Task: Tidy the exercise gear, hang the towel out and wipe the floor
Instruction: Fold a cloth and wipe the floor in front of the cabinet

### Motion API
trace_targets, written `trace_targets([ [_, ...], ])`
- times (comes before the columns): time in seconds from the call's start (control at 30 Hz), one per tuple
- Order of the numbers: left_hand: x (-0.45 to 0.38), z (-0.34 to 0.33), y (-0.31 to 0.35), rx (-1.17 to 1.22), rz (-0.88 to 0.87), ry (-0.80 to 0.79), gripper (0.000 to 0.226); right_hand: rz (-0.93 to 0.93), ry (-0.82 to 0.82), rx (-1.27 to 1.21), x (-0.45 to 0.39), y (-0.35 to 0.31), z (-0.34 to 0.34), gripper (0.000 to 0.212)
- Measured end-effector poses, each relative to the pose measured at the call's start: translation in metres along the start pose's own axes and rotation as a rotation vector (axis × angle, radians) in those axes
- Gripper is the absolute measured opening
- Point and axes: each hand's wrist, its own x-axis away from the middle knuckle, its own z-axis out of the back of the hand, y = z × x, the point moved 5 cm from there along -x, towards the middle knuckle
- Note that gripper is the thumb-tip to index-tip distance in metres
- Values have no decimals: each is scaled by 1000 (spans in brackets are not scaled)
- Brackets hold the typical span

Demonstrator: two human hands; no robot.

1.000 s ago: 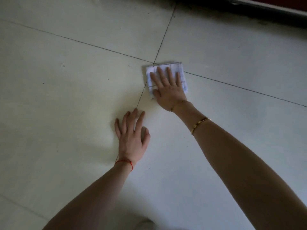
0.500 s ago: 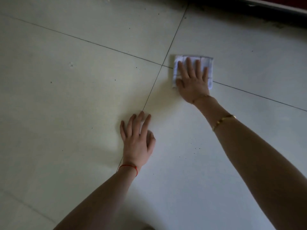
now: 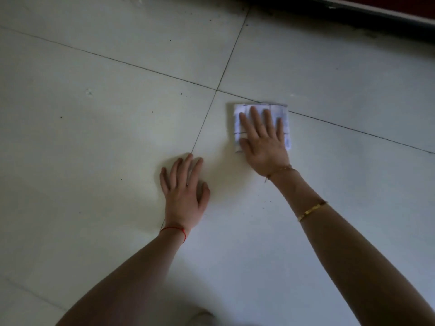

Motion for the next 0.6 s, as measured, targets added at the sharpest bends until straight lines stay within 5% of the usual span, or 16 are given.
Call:
trace_targets([
  [0.13,2,0,0,22,-4,6,55,-270,36,-44,27,36,10,61],
  [0.43,7,-4,6,-34,0,-2,50,-3,49,-55,146,-54,-24,58],
  [0.6,14,-5,48,87,-30,-26,51,-164,79,-63,196,-21,-15,59],
])
